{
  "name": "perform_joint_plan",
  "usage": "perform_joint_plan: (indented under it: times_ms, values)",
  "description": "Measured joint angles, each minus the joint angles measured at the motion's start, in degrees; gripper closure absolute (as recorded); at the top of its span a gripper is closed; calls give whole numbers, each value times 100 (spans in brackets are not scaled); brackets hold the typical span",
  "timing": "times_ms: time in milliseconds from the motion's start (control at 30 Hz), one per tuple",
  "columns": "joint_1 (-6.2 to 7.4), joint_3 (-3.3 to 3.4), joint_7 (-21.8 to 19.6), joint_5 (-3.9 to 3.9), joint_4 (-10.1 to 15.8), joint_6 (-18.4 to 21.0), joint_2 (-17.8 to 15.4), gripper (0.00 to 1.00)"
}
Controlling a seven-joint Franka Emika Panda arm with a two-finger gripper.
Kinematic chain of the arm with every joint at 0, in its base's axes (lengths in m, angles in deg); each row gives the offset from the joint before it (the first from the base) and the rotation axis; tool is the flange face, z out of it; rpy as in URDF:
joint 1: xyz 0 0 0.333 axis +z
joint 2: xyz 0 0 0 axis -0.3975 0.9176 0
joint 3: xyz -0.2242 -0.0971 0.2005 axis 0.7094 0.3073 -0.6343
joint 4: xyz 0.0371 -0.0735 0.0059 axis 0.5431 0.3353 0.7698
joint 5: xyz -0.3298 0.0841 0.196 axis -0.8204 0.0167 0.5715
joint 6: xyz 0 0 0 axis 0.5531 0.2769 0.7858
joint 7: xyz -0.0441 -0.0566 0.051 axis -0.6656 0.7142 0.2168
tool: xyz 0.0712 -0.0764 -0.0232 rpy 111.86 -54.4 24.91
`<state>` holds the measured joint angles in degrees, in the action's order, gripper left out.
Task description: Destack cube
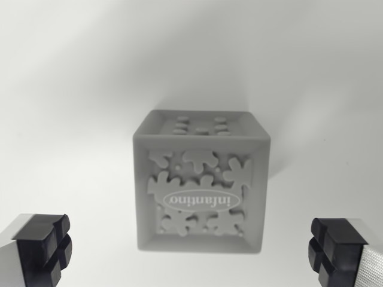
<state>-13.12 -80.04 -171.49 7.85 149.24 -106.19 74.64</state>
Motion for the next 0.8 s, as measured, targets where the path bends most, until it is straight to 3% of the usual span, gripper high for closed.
perform_joint_plan:
  times_ms: [433, 800]
  values:
    - [46, 71, -82, -127, 60, 616, -688, 0]
    - [47, 85, -163, -241, 28, 1231, -1273, 0]
